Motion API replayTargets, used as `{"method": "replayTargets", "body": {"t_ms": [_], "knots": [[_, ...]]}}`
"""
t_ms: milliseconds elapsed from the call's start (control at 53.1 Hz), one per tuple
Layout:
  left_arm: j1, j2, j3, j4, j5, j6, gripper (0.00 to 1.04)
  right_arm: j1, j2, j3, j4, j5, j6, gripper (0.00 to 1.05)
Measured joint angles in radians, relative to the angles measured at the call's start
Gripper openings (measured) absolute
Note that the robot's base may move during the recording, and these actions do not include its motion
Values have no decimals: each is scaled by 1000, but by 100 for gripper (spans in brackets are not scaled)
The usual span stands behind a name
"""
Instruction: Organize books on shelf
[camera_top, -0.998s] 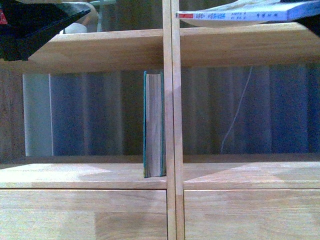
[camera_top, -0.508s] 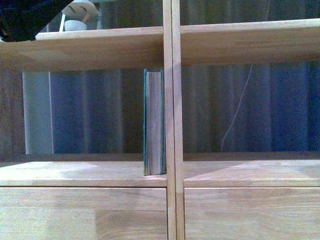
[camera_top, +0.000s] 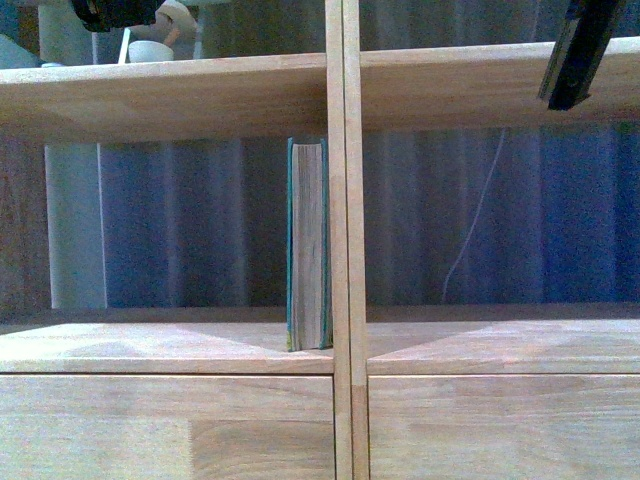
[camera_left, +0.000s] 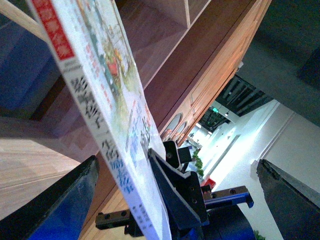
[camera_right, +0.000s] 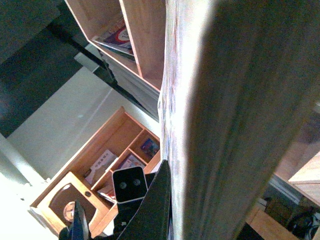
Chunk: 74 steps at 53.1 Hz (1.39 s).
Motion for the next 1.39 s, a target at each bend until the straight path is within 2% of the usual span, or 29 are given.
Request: {"method": "replayTargets", "body": {"t_ms": [94,132,339,490,640,716,791,866,998,1111,1205,1393], "knots": [[4,0,0,-1,-1,13,98,12,-11,-24,7,-3,2,7],[5,0,0,-7,-5,23,94,16,-17,-31,10,-4,1,7],[6,0,0,-22,-15,55,66,47,-41,-42,22,-8,1,7],[5,0,0,-16,-19,61,35,85,-60,-49,34,-15,0,7],[6,-6,-4,0,-22,58,17,105,-61,-56,34,1,-22,7],[10,-14,-12,12,-13,50,8,114,-61,-66,34,2,-26,22],[19,-24,-21,17,-11,48,7,117,-61,-71,39,0,-25,33],[57,-35,-29,26,-19,42,7,113,-63,-87,43,-5,-25,50],[116,-64,-43,31,-27,42,7,88,-74,-119,44,-28,-28,67],[192,-109,-51,10,-25,68,7,36,-112,-163,24,-63,-35,84],[269,-154,-51,-79,-27,155,7,-44,-165,-206,0,-108,-33,98],[399,-147,-51,-345,-124,478,7,-269,-327,-287,-58,-237,13,98]]}}
